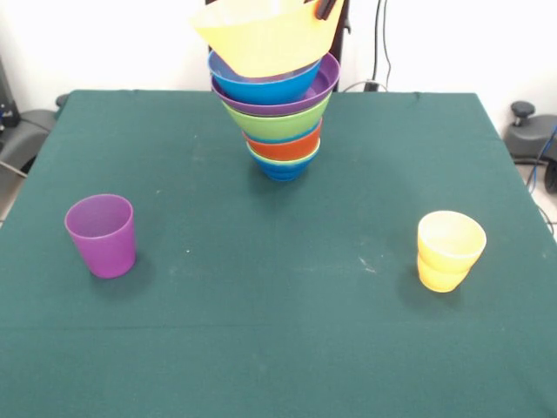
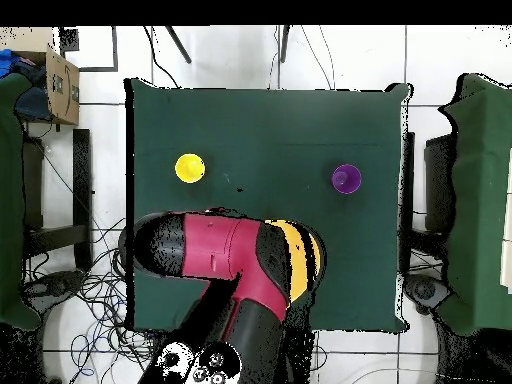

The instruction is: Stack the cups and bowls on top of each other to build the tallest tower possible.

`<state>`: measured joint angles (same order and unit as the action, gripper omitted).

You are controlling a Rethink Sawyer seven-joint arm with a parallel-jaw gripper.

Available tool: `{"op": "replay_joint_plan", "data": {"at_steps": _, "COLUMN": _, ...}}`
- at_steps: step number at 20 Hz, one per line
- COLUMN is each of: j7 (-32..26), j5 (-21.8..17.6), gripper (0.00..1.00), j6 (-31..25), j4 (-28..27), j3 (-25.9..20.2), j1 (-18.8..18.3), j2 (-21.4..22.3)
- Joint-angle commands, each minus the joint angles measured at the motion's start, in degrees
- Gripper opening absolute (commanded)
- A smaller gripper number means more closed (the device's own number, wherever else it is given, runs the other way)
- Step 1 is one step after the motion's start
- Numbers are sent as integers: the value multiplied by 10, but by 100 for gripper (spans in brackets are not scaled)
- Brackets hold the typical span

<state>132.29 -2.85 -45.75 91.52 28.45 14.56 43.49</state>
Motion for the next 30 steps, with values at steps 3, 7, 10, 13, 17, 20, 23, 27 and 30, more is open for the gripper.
{"op": "replay_joint_plan", "data": {"at_steps": 3, "j7": -18, "j5": -50, "gripper": 0, "j6": 6, "j4": 43, "j3": -54, "j1": -12, "j2": -27}}
{"op": "replay_joint_plan", "data": {"at_steps": 7, "j7": -19, "j5": -50, "gripper": 0, "j6": 9, "j4": 45, "j3": -54, "j1": -14, "j2": -28}}
{"op": "replay_joint_plan", "data": {"at_steps": 10, "j7": -19, "j5": -51, "gripper": 0, "j6": 14, "j4": 48, "j3": -55, "j1": -14, "j2": -29}}
{"op": "replay_joint_plan", "data": {"at_steps": 13, "j7": -24, "j5": -54, "gripper": 0, "j6": 17, "j4": 47, "j3": -56, "j1": -18, "j2": -30}}
{"op": "replay_joint_plan", "data": {"at_steps": 17, "j7": -36, "j5": -57, "gripper": 0, "j6": 22, "j4": 52, "j3": -60, "j1": -26, "j2": -28}}
{"op": "replay_joint_plan", "data": {"at_steps": 20, "j7": -38, "j5": -58, "gripper": 0, "j6": 30, "j4": 58, "j3": -67, "j1": -32, "j2": -28}}
{"op": "replay_joint_plan", "data": {"at_steps": 23, "j7": -37, "j5": -68, "gripper": 0, "j6": 44, "j4": 63, "j3": -69, "j1": -35, "j2": -27}}
{"op": "replay_joint_plan", "data": {"at_steps": 27, "j7": -31, "j5": -79, "gripper": 0, "j6": 58, "j4": 63, "j3": -71, "j1": -38, "j2": -30}}
{"op": "replay_joint_plan", "data": {"at_steps": 30, "j7": -28, "j5": -82, "gripper": 0, "j6": 62, "j4": 67, "j3": -75, "j1": -40, "j2": -29}}
